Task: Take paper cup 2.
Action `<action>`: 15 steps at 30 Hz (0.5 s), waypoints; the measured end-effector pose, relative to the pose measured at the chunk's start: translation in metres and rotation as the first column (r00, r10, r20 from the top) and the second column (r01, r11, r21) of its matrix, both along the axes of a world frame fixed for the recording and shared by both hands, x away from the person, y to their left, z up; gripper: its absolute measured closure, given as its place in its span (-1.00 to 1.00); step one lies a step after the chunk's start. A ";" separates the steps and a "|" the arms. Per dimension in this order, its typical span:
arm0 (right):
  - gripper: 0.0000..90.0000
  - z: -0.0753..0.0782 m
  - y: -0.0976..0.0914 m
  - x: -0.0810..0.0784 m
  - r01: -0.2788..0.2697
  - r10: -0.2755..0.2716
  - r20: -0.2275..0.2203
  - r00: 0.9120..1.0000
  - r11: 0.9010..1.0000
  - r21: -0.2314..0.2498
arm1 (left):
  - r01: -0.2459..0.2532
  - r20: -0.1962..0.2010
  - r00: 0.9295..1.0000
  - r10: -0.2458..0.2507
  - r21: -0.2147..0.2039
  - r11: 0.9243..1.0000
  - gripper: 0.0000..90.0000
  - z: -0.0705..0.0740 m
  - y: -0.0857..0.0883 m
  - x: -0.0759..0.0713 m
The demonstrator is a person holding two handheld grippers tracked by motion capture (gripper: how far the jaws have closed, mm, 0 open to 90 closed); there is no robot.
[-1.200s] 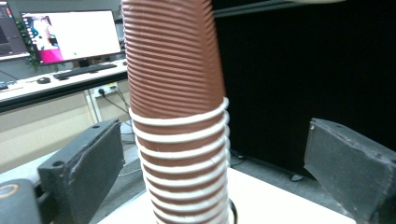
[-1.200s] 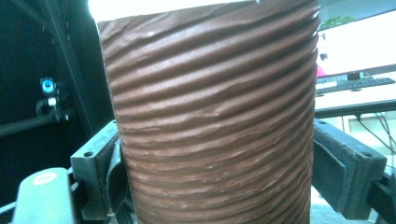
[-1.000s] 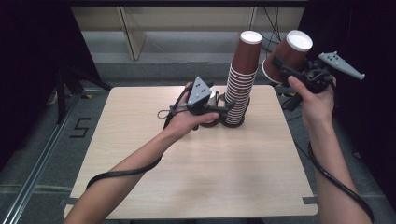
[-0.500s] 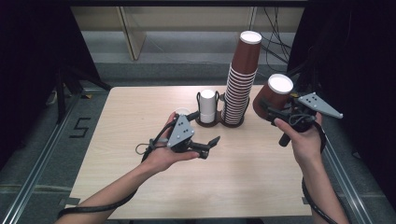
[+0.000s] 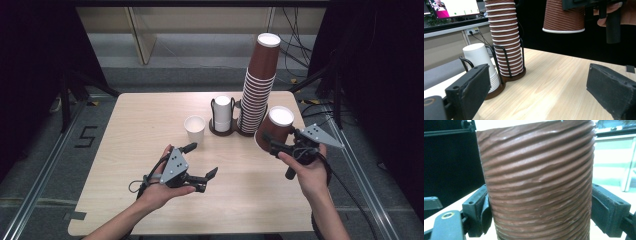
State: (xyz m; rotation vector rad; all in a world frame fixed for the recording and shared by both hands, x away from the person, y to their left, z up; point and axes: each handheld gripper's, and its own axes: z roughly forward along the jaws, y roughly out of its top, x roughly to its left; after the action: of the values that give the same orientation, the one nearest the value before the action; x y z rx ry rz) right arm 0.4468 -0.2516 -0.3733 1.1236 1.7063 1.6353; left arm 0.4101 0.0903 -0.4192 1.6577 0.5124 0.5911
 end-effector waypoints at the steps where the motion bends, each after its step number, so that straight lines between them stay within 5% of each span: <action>1: -0.64 -0.002 0.002 -0.001 -0.013 0.013 -0.005 1.000 1.000 0.006 | 0.001 0.004 1.000 -0.001 0.000 1.000 -0.90 -0.002 0.000 -0.001; 7: -0.64 -0.016 0.018 -0.005 -0.054 0.057 -0.061 0.996 0.997 0.051 | 0.018 0.030 0.999 -0.019 0.031 0.999 -0.94 -0.011 -0.008 -0.002; 15: -0.64 -0.035 0.031 -0.009 -0.081 0.095 -0.120 0.988 0.990 0.116 | 0.067 -0.014 0.998 -0.067 0.041 0.997 -1.00 -0.020 -0.026 0.001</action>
State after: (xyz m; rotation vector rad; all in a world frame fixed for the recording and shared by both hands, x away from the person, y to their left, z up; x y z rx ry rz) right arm 0.4383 -0.2209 -0.4081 1.2430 1.7854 1.7653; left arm 0.4113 0.0639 -0.4395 1.7122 0.4547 0.5452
